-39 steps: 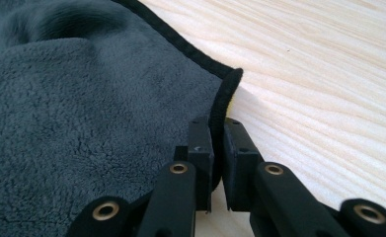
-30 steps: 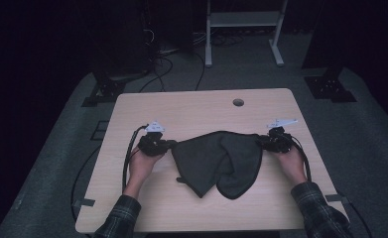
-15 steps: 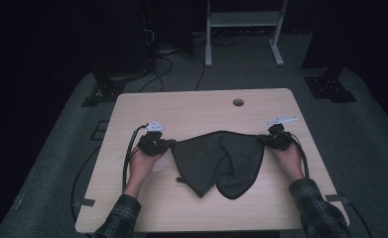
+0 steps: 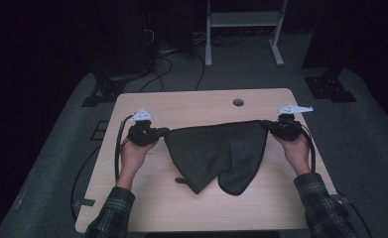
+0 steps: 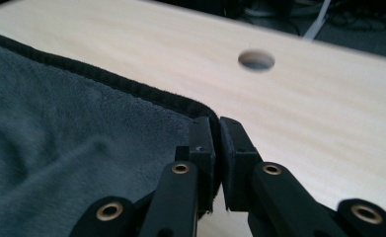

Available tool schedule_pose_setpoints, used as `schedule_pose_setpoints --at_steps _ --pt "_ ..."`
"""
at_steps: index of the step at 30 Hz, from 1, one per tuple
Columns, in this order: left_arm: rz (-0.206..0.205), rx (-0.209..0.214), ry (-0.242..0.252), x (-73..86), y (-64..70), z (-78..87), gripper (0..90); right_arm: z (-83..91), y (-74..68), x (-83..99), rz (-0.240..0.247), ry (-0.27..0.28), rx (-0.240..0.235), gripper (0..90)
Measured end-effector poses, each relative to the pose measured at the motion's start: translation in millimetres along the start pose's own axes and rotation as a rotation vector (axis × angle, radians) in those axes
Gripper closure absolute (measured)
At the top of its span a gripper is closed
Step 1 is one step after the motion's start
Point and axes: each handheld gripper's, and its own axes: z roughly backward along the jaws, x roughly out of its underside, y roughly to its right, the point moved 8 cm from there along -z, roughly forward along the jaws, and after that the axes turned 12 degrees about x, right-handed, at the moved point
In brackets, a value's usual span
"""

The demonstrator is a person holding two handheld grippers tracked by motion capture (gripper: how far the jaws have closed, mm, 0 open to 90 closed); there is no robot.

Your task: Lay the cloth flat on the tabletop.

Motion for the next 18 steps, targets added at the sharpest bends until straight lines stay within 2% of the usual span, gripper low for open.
schedule_pose_setpoints --at_steps 7,8,9,13,14,15,18 --pt "-0.038 -0.051 0.067 -42.2 -9.7 21.8 86.0 17.2 3.3 -52.5 0.013 0.093 0.015 84.5" --pt "-0.046 -0.060 0.076 -49.0 -11.7 25.6 86.2 20.5 5.0 -67.6 0.017 0.115 0.024 84.5" --pt "-0.050 -0.067 0.089 -56.0 -13.6 29.2 86.2 20.5 5.0 -67.6 0.017 0.115 0.024 84.5" --pt "-0.076 -0.104 0.124 -85.8 -19.9 43.0 86.3 27.4 6.5 -98.1 0.015 0.161 0.030 84.6" --pt "-0.087 -0.114 0.140 -95.9 -19.9 48.5 86.3 30.4 6.6 -106.3 0.016 0.175 0.032 84.7" --pt "-0.092 -0.121 0.149 -101.7 -19.2 52.2 86.3 39.2 6.2 -123.2 0.014 0.221 0.042 84.7" --pt "-0.126 -0.145 0.192 -123.2 -15.7 67.0 86.3 49.4 5.4 -138.1 0.017 0.267 0.048 84.7"
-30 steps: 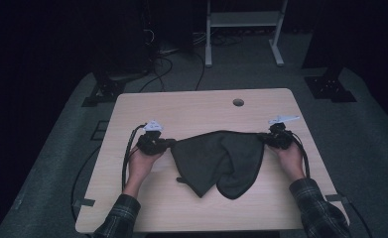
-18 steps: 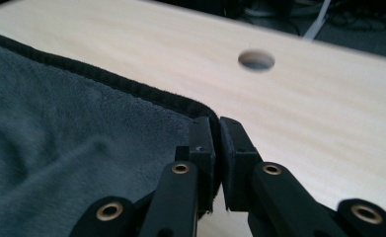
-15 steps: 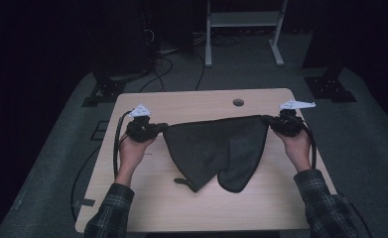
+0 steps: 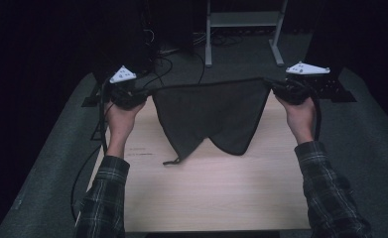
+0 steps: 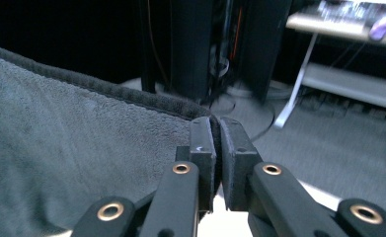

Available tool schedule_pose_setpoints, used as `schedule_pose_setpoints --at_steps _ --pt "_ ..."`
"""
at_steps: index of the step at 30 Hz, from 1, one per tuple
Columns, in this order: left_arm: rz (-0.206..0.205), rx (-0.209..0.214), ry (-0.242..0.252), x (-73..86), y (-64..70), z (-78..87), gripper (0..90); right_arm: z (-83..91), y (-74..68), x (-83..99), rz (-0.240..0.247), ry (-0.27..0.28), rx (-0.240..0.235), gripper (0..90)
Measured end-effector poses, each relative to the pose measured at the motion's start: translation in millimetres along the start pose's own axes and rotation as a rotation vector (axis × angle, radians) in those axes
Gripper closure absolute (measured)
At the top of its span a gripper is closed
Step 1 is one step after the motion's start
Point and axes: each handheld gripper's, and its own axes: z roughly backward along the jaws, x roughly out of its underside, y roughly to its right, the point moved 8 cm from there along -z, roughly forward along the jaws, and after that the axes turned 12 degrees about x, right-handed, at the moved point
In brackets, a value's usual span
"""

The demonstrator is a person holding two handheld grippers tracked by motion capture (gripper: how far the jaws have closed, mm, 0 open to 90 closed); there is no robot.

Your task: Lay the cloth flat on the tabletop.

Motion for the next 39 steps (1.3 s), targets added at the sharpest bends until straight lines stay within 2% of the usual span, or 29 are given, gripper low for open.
schedule_pose_setpoints --at_steps 3,5,10,17,18,21,22,23,24,25,28,29,39 --pt "-0.024 -0.018 0.032 -16.0 -0.8 8.3 86.4 8.0 -0.7 -17.9 0.011 0.042 0.001 84.7" --pt "-0.028 -0.020 0.042 -19.9 -0.3 10.9 86.4 11.9 -1.2 -23.8 0.018 0.058 0.002 84.7" --pt "-0.023 -0.010 0.016 -8.5 1.6 6.5 86.4 15.6 -4.1 -16.7 0.018 0.061 -0.010 84.7" --pt "-0.007 0.019 -0.015 9.3 7.3 2.1 86.4 14.9 -5.6 7.7 0.010 0.020 -0.029 84.6" --pt "-0.008 0.026 -0.022 12.0 8.9 1.9 86.4 16.9 -6.7 15.2 0.005 0.011 -0.039 84.6" --pt "-0.005 0.044 -0.032 20.7 14.4 1.9 86.4 20.1 -8.6 22.8 0.002 0.007 -0.052 84.5" --pt "-0.005 0.048 -0.039 24.1 16.3 1.9 86.3 23.2 -11.0 31.3 -0.004 -0.003 -0.067 84.6" --pt "-0.004 0.051 -0.044 27.7 18.4 1.9 86.3 23.2 -11.0 31.3 -0.004 -0.003 -0.067 84.6" --pt "-0.003 0.055 -0.049 31.4 20.5 2.0 86.3 26.3 -13.7 40.0 -0.007 -0.008 -0.077 84.5" --pt "-0.003 0.058 -0.057 35.6 22.2 2.3 86.3 26.3 -13.7 40.0 -0.007 -0.008 -0.077 84.5" --pt "0.001 0.067 -0.079 50.1 26.8 3.2 86.3 32.0 -20.8 61.3 -0.001 -0.035 -0.101 84.5" --pt "0.005 0.071 -0.081 55.2 28.1 3.5 86.3 32.0 -20.8 61.3 -0.001 -0.035 -0.101 84.5" --pt "0.067 0.110 -0.122 105.6 41.2 2.9 86.3 42.0 -32.3 121.4 -0.020 -0.129 -0.153 84.5"
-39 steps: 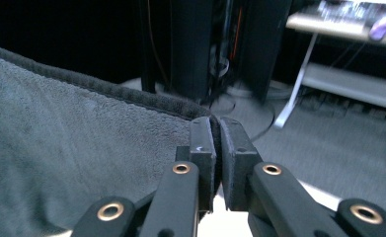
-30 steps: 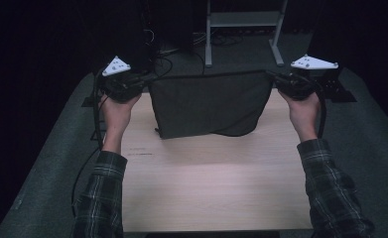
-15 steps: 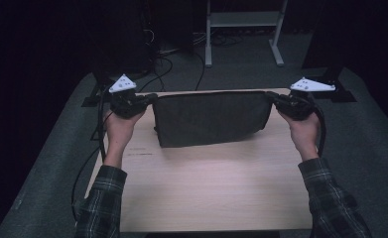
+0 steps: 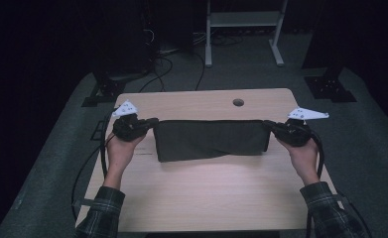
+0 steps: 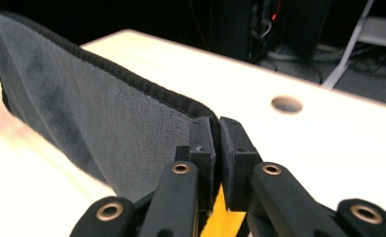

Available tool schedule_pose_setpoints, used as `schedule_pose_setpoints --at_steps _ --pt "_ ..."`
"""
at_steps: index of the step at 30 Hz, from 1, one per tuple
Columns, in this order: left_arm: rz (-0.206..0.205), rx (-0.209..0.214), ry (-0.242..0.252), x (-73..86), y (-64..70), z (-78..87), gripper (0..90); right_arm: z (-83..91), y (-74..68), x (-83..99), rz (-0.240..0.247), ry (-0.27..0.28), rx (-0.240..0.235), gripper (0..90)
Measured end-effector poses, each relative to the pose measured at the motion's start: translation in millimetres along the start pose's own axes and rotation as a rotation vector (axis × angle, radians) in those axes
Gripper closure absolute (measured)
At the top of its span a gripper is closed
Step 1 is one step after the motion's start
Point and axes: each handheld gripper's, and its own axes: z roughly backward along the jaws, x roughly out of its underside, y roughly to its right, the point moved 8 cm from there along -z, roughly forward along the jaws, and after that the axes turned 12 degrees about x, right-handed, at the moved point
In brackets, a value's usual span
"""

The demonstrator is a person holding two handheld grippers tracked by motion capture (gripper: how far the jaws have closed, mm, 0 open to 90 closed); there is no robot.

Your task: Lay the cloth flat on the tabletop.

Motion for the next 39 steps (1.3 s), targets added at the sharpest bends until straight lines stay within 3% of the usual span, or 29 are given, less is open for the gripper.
schedule_pose_setpoints --at_steps 7,18,25,31,39 --pt "0.032 0.023 -0.026 31.7 7.9 -3.1 86.3 1.0 -11.0 28.3 0.027 -0.074 -0.034 84.5" --pt "0.079 0.077 -0.090 77.2 28.0 5.2 86.3 22.8 -34.8 68.4 0.062 -0.163 -0.096 84.4" --pt "0.102 0.115 -0.120 96.6 46.0 13.2 86.3 40.8 -47.9 91.7 0.079 -0.213 -0.140 84.4" --pt "0.122 0.158 -0.119 111.8 63.7 25.7 86.3 60.0 -57.3 99.1 0.086 -0.211 -0.167 84.3" --pt "0.129 0.185 -0.145 131.8 89.7 37.7 86.3 81.8 -71.6 117.8 0.113 -0.252 -0.193 84.2"
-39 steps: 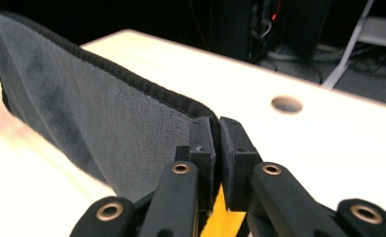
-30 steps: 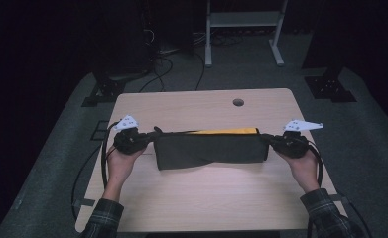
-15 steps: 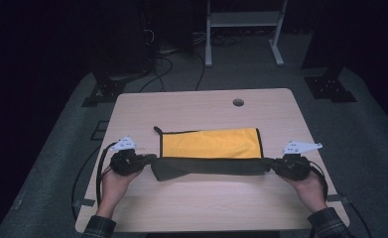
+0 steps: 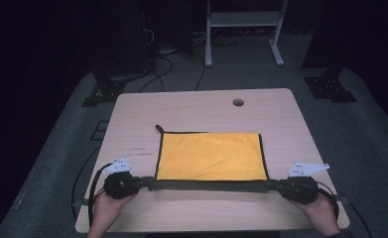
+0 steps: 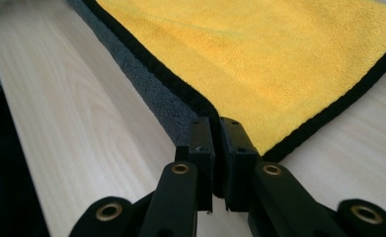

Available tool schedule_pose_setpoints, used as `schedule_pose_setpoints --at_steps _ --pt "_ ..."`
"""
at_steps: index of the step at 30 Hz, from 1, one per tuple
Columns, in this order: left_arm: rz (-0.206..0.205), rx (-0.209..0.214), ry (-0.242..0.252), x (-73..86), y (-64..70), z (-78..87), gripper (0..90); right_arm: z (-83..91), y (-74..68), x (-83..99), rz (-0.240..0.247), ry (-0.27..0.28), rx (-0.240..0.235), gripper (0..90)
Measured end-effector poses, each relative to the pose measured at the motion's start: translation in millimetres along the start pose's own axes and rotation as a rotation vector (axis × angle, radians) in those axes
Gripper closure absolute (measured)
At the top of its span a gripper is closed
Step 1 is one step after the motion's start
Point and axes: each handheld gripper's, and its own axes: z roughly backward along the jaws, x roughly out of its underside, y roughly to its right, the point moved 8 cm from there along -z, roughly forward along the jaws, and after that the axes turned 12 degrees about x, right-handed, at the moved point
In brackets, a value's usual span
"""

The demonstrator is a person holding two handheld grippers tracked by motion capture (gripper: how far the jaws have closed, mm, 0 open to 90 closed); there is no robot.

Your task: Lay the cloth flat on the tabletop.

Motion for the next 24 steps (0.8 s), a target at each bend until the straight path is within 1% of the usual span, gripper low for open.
schedule_pose_setpoints --at_steps 2,4,5,6,7,8,10,13,15,16,18,19,20,21,22,23,24 --pt "0.000 -0.002 -0.001 3.9 4.6 2.7 86.3 4.1 -4.5 1.7 -0.002 0.005 -0.012 84.2" --pt "0.015 0.005 -0.002 9.6 8.6 5.1 86.3 7.3 -9.4 3.8 0.005 0.004 -0.026 83.8" --pt "0.024 0.009 -0.007 13.5 9.7 5.5 86.5 7.6 -11.9 6.2 0.006 -0.006 -0.033 83.8" --pt "0.030 -0.004 -0.017 18.3 9.2 6.3 89.9 6.8 -13.7 9.5 0.013 -0.023 -0.035 83.7" --pt "0.043 -0.007 -0.028 23.4 8.5 7.2 89.9 5.2 -14.2 13.7 0.028 -0.044 -0.022 83.7" --pt "0.058 -0.008 -0.029 28.2 7.9 8.4 89.9 3.5 -14.9 17.9 0.036 -0.066 -0.021 83.7" --pt "0.074 -0.011 -0.037 36.5 6.8 10.6 89.9 1.3 -16.1 23.4 0.050 -0.093 -0.024 83.7" --pt "0.078 -0.022 -0.057 43.4 5.4 10.8 89.8 -1.5 -17.6 24.9 0.059 -0.113 -0.028 83.4" --pt "0.079 -0.022 -0.060 43.4 6.4 9.3 89.7 -2.9 -18.1 26.8 0.062 -0.125 -0.032 80.6" --pt "0.073 -0.024 -0.065 43.1 6.3 8.4 88.4 -3.5 -18.4 27.6 0.064 -0.128 -0.038 74.5" --pt "0.069 -0.038 -0.076 43.3 5.0 5.6 80.5 -3.5 -18.0 26.7 0.053 -0.119 -0.040 60.5" --pt "0.068 -0.044 -0.082 43.3 4.1 4.2 77.3 -2.5 -17.8 24.8 0.046 -0.106 -0.045 55.5" --pt "0.068 -0.051 -0.085 42.9 3.0 2.9 66.5 0.4 -15.4 19.4 0.027 -0.071 -0.038 49.6" --pt "0.074 -0.062 -0.087 42.3 1.9 2.0 66.5 0.4 -15.4 19.4 0.027 -0.071 -0.038 49.6" --pt "0.073 -0.068 -0.088 41.2 0.1 1.3 55.6 1.7 -11.0 15.1 0.013 -0.043 -0.023 43.9" --pt "0.075 -0.073 -0.088 39.9 -1.7 0.5 55.6 1.7 -11.0 15.1 0.013 -0.043 -0.023 43.9" --pt "0.073 -0.085 -0.085 38.0 -4.2 0.0 49.8 0.9 -7.9 13.6 0.009 -0.037 -0.013 40.5"
